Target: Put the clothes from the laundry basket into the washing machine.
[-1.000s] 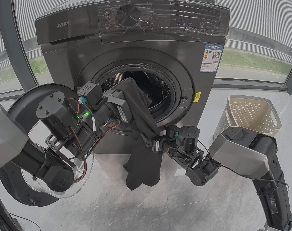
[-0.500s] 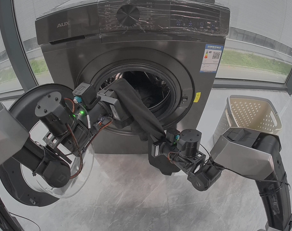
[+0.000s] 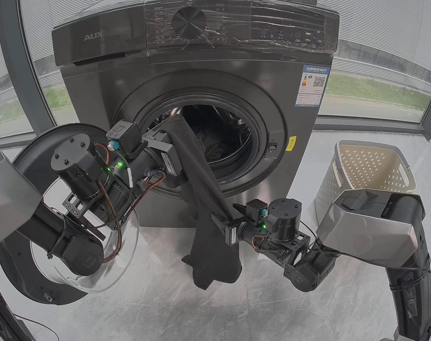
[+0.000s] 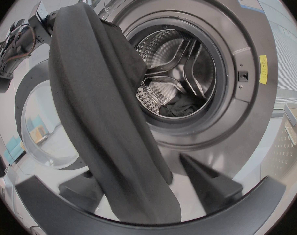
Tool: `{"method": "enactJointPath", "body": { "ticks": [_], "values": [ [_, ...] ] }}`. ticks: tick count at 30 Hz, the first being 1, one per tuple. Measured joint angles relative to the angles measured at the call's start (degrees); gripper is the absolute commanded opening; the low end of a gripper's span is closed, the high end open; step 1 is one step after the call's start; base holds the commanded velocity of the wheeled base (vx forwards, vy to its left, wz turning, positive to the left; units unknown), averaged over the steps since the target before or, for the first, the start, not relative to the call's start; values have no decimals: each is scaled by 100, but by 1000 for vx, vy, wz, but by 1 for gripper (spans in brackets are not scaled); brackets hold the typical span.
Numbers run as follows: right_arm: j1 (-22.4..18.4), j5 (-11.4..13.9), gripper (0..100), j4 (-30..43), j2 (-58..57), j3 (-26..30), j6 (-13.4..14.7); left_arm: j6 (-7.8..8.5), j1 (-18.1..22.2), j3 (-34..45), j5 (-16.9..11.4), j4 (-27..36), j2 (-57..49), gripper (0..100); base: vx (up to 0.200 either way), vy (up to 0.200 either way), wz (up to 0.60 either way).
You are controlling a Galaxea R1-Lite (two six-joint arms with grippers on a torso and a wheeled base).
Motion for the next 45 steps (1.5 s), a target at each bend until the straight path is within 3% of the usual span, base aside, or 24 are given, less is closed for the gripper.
{"method": "enactJointPath", "body": {
  "ticks": [11,19,23,28,32,38,45],
  "values": [
    [138,134,100,-22,-66,705,-68,5,-102,-124,20,132,-39,0,0,0,0],
    [496,1152,100,-577,-113,961,-90,5,-107,-212,63,251,-55,0,0,0,0],
    [834,1368,100,-635,-127,1087,-29,5,-105,-290,118,306,-30,0,0,0,0],
    [1100,1403,100,-550,-107,834,110,5,-116,-356,134,364,-13,0,0,0,0],
    [1172,1390,100,-394,6,272,202,6,-121,-383,140,383,-9,0,0,0,0],
    [1148,1296,100,-128,301,-660,380,13,-124,-389,189,400,-20,0,0,0,0],
    [857,1047,100,-57,533,-979,425,13,-185,-389,215,405,-48,0,0,0,0]
  ]
}}
